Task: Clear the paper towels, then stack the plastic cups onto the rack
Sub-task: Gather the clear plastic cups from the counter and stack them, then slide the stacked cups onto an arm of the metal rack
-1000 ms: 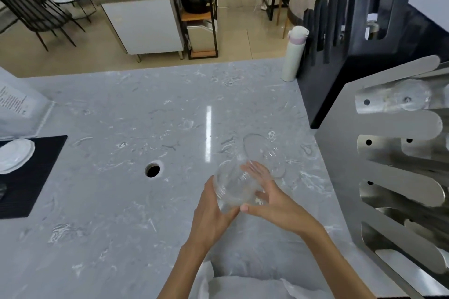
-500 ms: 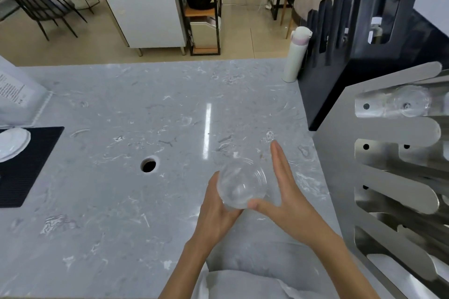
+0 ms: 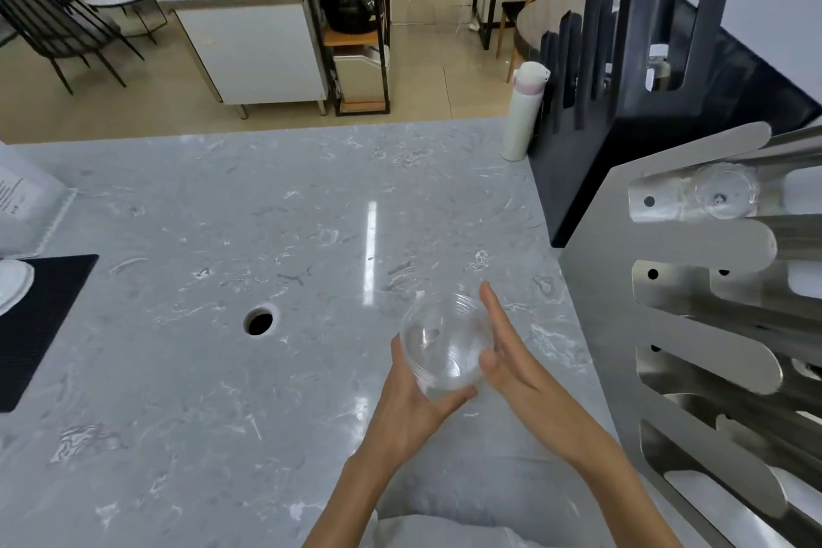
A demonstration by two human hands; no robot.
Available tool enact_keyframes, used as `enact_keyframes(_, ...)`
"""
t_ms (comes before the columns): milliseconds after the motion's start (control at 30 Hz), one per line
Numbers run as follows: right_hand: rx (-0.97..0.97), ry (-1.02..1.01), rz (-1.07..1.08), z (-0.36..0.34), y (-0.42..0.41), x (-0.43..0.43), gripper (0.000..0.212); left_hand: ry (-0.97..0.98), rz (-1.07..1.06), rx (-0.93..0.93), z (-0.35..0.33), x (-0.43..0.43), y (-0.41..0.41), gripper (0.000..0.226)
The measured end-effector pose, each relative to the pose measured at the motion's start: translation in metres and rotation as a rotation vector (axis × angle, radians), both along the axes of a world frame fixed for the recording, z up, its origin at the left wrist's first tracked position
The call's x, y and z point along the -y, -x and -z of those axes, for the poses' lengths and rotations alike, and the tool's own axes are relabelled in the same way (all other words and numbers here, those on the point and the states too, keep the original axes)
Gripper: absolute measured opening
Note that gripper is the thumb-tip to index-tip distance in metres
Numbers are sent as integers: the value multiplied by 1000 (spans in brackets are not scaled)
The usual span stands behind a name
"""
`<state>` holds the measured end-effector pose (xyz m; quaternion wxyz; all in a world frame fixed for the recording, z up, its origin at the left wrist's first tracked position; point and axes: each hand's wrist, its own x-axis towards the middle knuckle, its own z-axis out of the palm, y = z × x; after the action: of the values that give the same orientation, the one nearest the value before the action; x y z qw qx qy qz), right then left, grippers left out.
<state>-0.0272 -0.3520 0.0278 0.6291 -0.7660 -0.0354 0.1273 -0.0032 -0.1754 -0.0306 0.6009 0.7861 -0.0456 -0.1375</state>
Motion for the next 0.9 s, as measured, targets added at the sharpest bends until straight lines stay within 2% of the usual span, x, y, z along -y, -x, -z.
enact_keyframes(33,20,-44,76,0,4,7,72,27,15,-14,-3,6,-3,89)
enact_keyframes(167,15,-19,81,15,16,13,89,246,-50,-170,-17,12,-1,77)
enact_keyframes(233,7,-84,141,20,24,11,86,384,-49,-237,-25,18,0,80)
enact_keyframes(300,9,-212,283,21,33,13,78,491,2,-275,-30,30,4,70)
enact_keyframes(333,-1,-278,338,20,36,14,78,499,21,-300,-36,36,6,71)
enact_keyframes(433,-14,-450,441,13,45,23,81,465,152,-349,-49,53,6,95)
enact_keyframes(533,14,-596,574,-2,52,31,73,410,384,-287,-65,70,1,81)
enact_keyframes(600,99,-653,687,-14,56,39,59,310,506,-226,-77,80,-5,85)
enact_keyframes(667,175,-604,802,-28,64,47,49,331,588,-232,-83,88,-13,97)
enact_keyframes(767,257,-330,914,-51,82,67,63,560,486,-146,-93,94,-24,115)
enact_keyframes(833,308,-100,873,-63,93,74,67,625,459,-24,-95,94,-32,111)
enact_keyframes(900,335,7,811,-68,100,75,66,542,527,22,-98,96,-35,91)
